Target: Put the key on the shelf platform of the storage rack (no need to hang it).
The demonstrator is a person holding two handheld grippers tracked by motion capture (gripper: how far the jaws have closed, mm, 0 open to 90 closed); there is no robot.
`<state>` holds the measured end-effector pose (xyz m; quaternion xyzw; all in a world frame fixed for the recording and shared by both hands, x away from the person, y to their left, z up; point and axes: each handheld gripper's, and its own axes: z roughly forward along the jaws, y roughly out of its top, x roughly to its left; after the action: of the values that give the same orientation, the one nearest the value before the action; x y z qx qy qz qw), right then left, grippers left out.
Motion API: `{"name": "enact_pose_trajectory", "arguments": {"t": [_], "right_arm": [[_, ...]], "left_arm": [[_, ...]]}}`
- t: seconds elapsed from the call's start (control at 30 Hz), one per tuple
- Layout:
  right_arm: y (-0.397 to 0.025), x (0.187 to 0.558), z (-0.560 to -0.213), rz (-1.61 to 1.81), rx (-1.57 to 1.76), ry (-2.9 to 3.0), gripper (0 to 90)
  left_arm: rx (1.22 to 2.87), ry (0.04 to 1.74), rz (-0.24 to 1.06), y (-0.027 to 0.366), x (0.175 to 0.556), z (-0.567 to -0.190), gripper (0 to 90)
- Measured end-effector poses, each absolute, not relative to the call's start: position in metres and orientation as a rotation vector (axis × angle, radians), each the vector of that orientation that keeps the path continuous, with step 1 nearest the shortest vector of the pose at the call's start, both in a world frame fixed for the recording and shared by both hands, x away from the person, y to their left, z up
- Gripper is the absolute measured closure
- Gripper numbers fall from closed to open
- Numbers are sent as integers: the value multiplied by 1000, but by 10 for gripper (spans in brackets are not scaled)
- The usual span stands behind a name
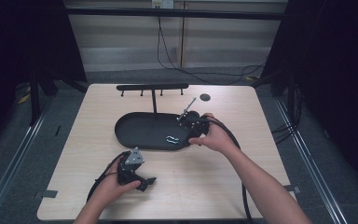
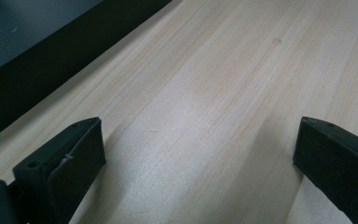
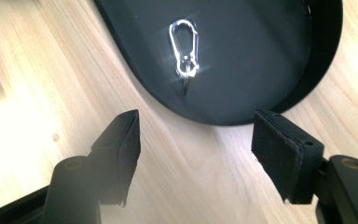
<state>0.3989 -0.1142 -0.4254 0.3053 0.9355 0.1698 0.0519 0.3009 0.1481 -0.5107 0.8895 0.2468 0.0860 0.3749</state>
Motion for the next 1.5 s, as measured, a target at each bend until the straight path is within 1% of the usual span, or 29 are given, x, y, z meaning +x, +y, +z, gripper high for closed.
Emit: {"name": "enact_pose_trajectory", "arguments": {"t": [1.5], "right_arm": [[-163,358,-436,527,972,2854,322]], "left_arm": [[2288,623,219,149,301,-510,16]]}}
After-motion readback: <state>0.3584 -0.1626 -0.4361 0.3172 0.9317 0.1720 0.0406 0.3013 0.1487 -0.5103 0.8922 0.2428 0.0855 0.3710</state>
